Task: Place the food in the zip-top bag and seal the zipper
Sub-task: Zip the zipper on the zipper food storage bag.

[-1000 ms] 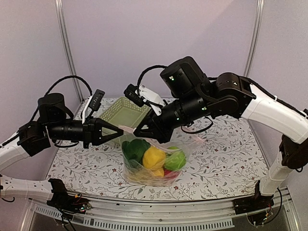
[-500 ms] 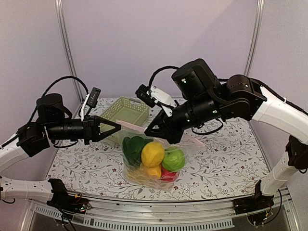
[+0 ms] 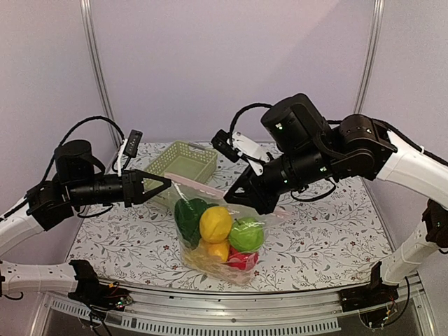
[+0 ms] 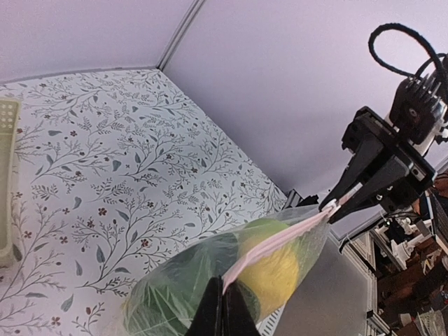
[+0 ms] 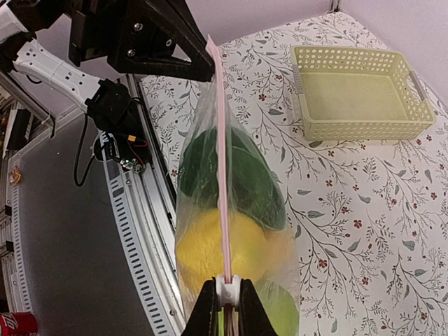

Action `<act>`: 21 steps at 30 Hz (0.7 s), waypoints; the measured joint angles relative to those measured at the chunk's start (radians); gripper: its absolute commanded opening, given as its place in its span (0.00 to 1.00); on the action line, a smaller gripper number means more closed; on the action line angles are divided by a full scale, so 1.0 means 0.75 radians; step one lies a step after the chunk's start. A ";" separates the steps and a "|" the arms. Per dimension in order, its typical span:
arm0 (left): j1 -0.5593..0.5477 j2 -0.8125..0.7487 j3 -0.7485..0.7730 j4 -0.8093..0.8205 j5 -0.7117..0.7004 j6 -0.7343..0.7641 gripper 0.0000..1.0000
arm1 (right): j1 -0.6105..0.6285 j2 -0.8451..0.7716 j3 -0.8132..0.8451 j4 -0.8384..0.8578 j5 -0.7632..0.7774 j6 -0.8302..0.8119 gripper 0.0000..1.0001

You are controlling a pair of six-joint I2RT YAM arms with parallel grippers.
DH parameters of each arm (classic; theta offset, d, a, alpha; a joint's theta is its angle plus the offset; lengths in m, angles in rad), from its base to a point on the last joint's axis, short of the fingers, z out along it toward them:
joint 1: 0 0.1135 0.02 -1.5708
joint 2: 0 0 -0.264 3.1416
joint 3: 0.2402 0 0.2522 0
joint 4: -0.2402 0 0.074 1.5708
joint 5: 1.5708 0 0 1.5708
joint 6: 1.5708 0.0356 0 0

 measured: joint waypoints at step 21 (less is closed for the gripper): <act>0.110 0.001 -0.021 -0.015 0.012 -0.024 0.00 | -0.002 -0.073 -0.093 -0.007 0.025 0.069 0.00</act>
